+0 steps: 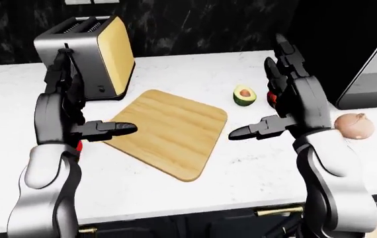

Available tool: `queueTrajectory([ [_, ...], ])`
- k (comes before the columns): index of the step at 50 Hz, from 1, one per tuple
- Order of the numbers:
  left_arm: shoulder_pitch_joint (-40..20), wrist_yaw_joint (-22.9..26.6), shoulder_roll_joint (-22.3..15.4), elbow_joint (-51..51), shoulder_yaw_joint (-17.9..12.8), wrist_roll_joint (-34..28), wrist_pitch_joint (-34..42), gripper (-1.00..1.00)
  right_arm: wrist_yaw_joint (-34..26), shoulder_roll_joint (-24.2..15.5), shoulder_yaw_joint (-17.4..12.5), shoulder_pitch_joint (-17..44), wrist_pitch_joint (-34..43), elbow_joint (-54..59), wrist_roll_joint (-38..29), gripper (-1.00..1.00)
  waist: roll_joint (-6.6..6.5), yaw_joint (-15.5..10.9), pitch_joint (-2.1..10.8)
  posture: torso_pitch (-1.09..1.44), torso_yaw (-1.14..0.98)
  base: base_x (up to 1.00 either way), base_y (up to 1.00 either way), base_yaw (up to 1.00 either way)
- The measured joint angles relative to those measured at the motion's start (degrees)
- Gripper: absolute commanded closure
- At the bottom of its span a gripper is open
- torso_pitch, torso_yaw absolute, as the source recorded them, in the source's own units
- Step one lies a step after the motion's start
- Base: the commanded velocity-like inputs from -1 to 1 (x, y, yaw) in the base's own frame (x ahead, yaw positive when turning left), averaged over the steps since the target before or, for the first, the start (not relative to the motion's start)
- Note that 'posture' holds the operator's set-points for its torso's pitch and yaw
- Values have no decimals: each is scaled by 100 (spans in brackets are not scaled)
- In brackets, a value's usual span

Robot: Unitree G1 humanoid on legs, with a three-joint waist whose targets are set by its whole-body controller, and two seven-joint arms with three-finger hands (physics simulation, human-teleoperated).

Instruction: Place the avocado, onion, tomato and bell pepper on the cutting board.

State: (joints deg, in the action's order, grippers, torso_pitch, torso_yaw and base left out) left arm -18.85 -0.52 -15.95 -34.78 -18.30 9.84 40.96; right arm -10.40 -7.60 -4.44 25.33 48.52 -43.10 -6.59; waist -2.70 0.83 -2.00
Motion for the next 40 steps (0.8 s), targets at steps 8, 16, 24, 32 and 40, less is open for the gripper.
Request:
queueTrajectory([
  [8, -70, -48, -40, 53, -39, -80, 1, -100, -63, -28, 101, 8, -87, -80, 55, -100, 291, -79, -10, 0, 0, 0, 0, 0],
  [16, -90, -50, -33, 123, -4, -87, 14, -100, -110, 5, 76, -81, -71, -70, -49, -100, 268, -123, -32, 0, 0, 0, 0, 0],
  [24, -253, -383, -224, 223, -208, 51, 124, -100, -97, 30, 58, -119, -174, -10, -50, -100, 189, -107, 4, 0, 0, 0, 0, 0],
  [32, -102, -406, -502, 670, -433, -310, -251, -100, -93, 21, 63, -92, -178, 9, -45, -100, 151, -84, 20, 0, 0, 0, 0, 0],
  [40, 87, -248, -670, 461, -852, -444, -125, -100, -112, 51, 114, -72, -238, 128, -50, -100, 158, -70, 37, 0, 0, 0, 0, 0],
])
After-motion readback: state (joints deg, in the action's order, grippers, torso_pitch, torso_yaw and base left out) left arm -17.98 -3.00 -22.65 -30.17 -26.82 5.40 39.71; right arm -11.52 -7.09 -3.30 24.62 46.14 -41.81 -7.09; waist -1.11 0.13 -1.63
